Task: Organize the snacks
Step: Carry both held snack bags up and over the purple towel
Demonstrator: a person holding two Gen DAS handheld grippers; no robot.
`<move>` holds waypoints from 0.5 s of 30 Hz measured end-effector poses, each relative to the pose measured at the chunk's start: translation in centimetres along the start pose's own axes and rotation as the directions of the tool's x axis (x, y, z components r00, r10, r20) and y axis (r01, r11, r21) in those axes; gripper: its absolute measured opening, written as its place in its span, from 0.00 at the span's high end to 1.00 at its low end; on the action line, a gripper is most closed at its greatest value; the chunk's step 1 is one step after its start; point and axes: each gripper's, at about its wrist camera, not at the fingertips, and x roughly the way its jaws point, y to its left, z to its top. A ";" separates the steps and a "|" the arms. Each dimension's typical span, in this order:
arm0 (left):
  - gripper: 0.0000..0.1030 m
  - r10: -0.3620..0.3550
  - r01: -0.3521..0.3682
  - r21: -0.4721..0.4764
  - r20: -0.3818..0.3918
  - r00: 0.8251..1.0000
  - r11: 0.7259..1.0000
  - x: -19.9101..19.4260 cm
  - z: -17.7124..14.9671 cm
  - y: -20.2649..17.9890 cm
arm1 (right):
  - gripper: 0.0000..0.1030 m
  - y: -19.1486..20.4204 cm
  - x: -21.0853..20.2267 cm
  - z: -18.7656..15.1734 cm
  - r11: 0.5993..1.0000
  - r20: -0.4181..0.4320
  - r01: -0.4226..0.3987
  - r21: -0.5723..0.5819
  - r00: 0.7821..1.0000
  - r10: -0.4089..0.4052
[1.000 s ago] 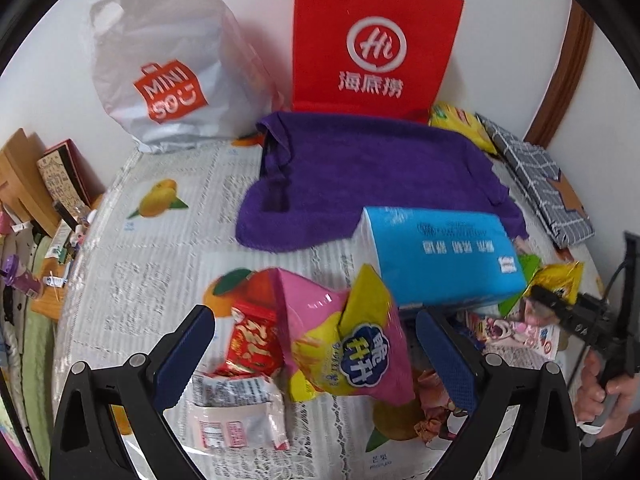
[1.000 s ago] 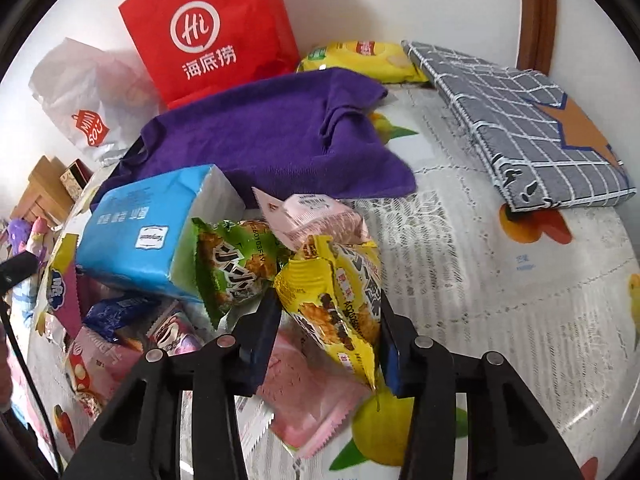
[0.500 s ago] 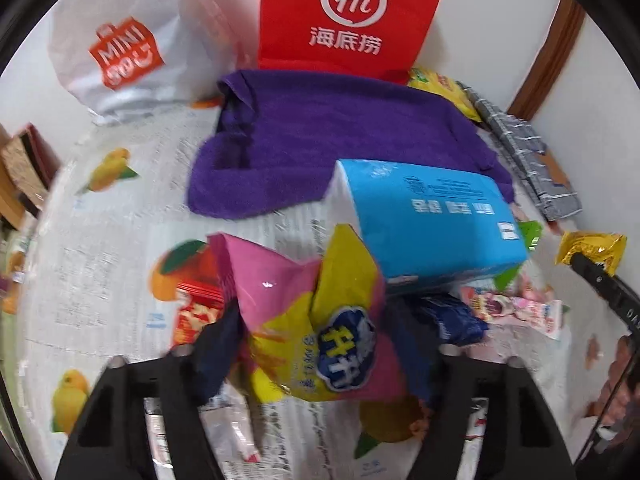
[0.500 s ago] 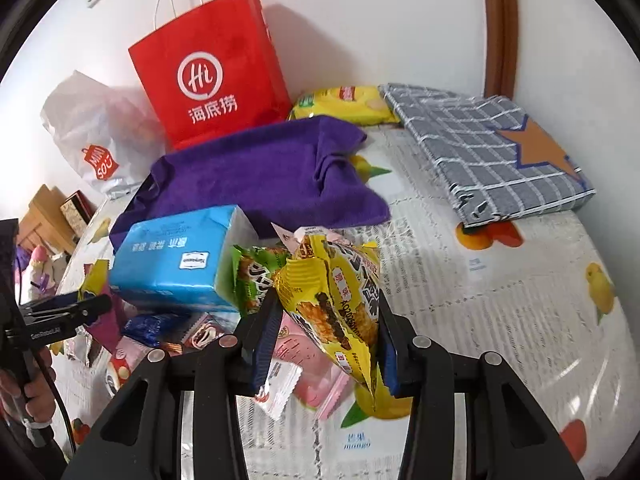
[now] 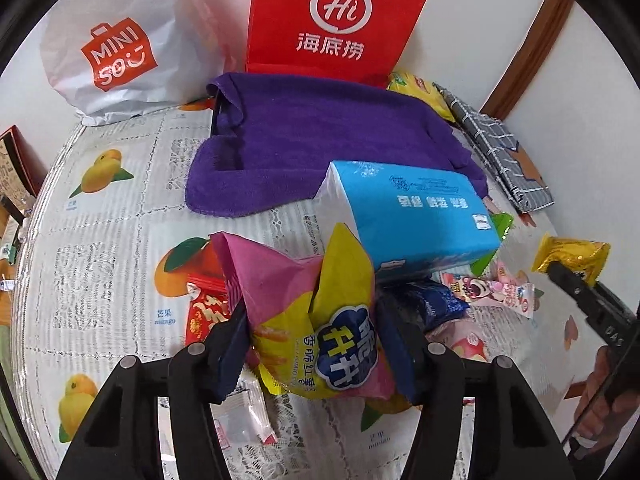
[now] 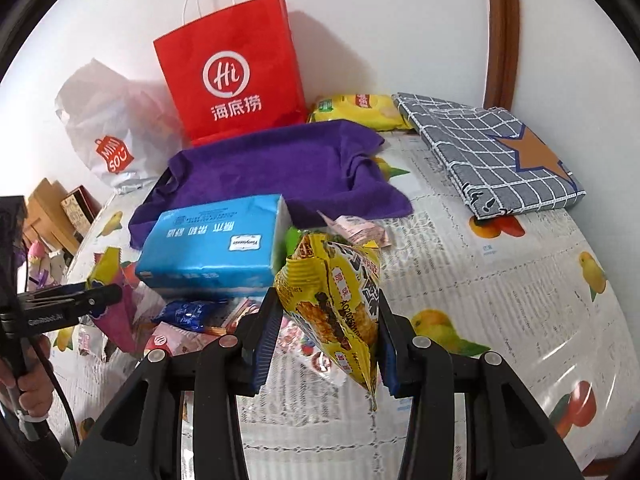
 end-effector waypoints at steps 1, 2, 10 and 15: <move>0.43 -0.001 0.001 -0.002 0.015 1.000 1.000 -0.5 -0.1 0.0 | 0.58 0.3 -0.1 0.0 1.000 0.000 -0.003 -0.002 1.000 0.003; 0.43 0.004 -0.004 -0.008 0.022 1.000 1.000 -0.8 -0.1 0.0 | 0.58 0.4 -0.1 0.0 1.000 0.000 -0.007 -0.003 1.000 0.007; 0.43 0.022 -0.018 -0.041 0.093 0.995 0.999 -3.8 -0.8 -0.5 | 0.58 1.7 -0.9 0.1 0.999 0.001 -0.028 -0.041 1.000 0.028; 0.44 0.033 -0.023 -0.073 0.138 0.990 0.997 -5.8 -1.3 -1.1 | 0.58 2.6 -1.8 0.3 0.995 0.012 -0.049 -0.089 0.999 0.051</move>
